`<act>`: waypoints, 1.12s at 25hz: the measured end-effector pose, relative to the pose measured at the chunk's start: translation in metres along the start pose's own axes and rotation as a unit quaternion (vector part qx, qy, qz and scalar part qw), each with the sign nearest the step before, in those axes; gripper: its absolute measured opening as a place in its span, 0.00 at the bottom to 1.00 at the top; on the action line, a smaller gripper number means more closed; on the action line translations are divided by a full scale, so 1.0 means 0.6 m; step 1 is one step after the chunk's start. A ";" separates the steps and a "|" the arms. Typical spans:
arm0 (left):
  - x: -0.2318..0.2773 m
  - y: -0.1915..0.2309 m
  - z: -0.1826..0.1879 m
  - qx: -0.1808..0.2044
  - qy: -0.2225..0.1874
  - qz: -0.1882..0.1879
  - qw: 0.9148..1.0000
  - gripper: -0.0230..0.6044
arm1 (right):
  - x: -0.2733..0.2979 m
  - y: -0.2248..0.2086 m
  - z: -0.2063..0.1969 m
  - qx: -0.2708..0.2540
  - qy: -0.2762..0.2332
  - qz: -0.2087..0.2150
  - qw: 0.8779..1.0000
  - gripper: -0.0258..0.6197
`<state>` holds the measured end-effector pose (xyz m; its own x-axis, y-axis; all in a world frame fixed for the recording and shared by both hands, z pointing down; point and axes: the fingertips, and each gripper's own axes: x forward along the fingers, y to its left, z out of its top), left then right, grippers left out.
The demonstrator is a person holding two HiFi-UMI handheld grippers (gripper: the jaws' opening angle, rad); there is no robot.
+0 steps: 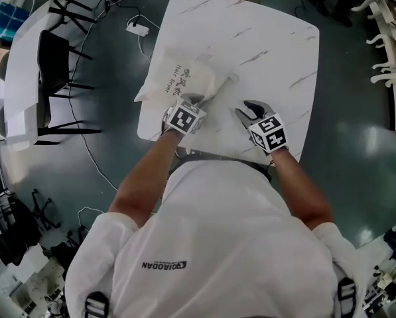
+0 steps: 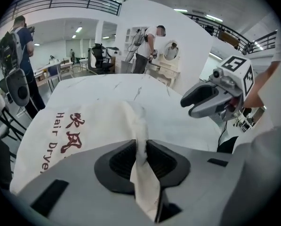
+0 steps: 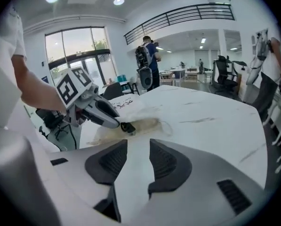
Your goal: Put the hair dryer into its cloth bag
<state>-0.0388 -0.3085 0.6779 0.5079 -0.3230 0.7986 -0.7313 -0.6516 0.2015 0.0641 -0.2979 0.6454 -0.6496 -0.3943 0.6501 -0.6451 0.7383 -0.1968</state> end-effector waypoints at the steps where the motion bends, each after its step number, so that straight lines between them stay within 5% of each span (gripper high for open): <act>1: 0.007 -0.002 -0.003 0.005 0.004 -0.002 1.000 0.19 | -0.016 -0.005 -0.005 0.015 -0.005 -0.010 1.000 0.30; 10: 0.056 0.000 -0.019 0.055 0.006 -0.012 0.998 0.28 | -0.090 0.008 -0.020 0.080 -0.032 -0.077 0.993 0.30; 17: 0.039 -0.010 -0.026 0.074 -0.007 -0.053 0.996 0.36 | -0.108 0.053 -0.011 0.112 -0.050 -0.117 0.986 0.30; 23: -0.032 -0.030 -0.026 0.064 -0.043 -0.083 0.994 0.32 | -0.110 0.100 -0.009 0.131 -0.069 -0.135 0.980 0.29; 28: -0.100 -0.053 -0.036 0.039 -0.074 -0.104 0.991 0.18 | -0.118 0.127 0.003 0.143 -0.098 -0.130 0.976 0.28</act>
<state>-0.0562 -0.2535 0.6360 0.7090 -0.2704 0.6513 -0.5697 -0.7640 0.3030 0.0605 -0.2149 0.5827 -0.4964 -0.6658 0.5570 -0.8656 0.4284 -0.2593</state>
